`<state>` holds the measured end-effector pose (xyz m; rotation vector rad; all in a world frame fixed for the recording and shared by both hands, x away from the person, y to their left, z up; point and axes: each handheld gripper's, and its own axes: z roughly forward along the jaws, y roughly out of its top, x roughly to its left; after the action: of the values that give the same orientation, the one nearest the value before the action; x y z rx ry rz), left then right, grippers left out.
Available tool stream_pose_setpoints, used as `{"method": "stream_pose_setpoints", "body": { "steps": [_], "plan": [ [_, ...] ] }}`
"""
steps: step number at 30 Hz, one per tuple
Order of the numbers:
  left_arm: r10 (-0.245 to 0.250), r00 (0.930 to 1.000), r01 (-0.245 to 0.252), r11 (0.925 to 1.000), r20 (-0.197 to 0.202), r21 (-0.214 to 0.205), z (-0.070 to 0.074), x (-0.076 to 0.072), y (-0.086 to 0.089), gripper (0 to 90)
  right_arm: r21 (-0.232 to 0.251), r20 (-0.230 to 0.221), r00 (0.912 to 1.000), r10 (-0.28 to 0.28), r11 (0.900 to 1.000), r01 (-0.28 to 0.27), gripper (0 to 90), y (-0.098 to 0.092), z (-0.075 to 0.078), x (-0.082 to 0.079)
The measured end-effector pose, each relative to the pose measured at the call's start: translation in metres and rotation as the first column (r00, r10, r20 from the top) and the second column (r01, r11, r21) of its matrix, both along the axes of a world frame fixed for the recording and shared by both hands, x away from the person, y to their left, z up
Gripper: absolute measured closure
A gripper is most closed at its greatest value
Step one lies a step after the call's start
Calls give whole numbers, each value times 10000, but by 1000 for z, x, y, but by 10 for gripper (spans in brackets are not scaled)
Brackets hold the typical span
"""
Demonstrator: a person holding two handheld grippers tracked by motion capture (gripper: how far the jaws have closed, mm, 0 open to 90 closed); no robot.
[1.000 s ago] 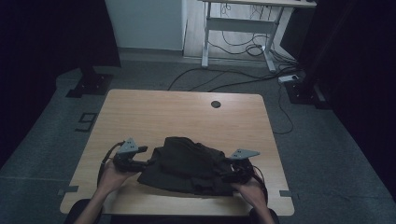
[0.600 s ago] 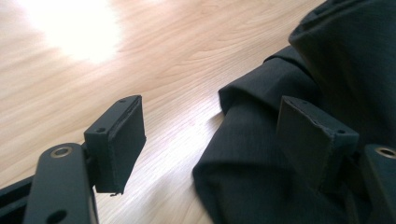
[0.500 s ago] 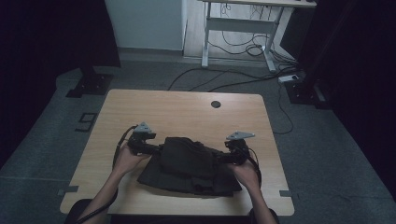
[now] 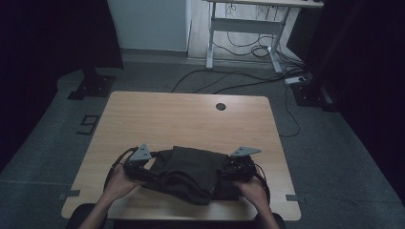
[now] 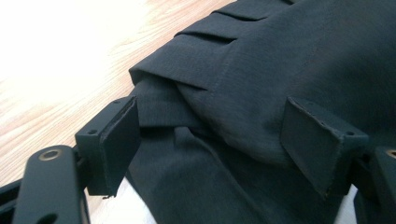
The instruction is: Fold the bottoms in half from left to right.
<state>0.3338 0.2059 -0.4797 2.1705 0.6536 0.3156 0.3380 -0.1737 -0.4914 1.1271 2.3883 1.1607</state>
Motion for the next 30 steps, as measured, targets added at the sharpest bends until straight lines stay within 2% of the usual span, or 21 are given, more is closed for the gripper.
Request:
{"method": "stream_pose_setpoints", "body": {
  "steps": [3, 6, 11, 14, 16, 22, 25, 30],
  "plan": [
    [-8, 9998, 4, 9998, -195, -221, 5, -4, 1, 195, 122, 144, 9999, 13, 9999, -14, 250, -1, 6, -6],
    [-122, 9993, 117, 9998, -366, -156, 3, -8, -5, 190, 237, 216, 9996, 171, 9996, -176, 226, 4, 10, -14],
    [22, 9980, 7, 9990, -630, 457, -16, -15, -13, 186, -95, -18, 9995, 331, 9994, -331, 194, 16, -1, -26],
    [205, 9959, -140, 9972, -885, 736, -30, -17, -14, 183, -295, -245, 9994, 257, 9992, -264, 173, 19, -12, -30],
    [404, 9947, -301, 9937, -951, 1078, -39, -18, -13, 177, -367, -400, 9991, 123, 9992, -138, 161, 19, -20, -31],
    [793, 9926, -666, 9888, -919, 1338, -48, -19, -15, 172, -963, -535, 9985, -125, 9953, 73, 151, 23, -35, -32],
    [933, 9914, -810, 9882, -916, 1303, -50, -18, -15, 166, -840, -772, 9965, -306, 9962, 241, 151, 24, -42, -30],
    [1114, 9915, -1008, 9843, -671, 1447, -52, -15, -17, 166, -868, -922, 9944, -518, 9953, 438, 150, 26, -45, -27]
  ]
}}
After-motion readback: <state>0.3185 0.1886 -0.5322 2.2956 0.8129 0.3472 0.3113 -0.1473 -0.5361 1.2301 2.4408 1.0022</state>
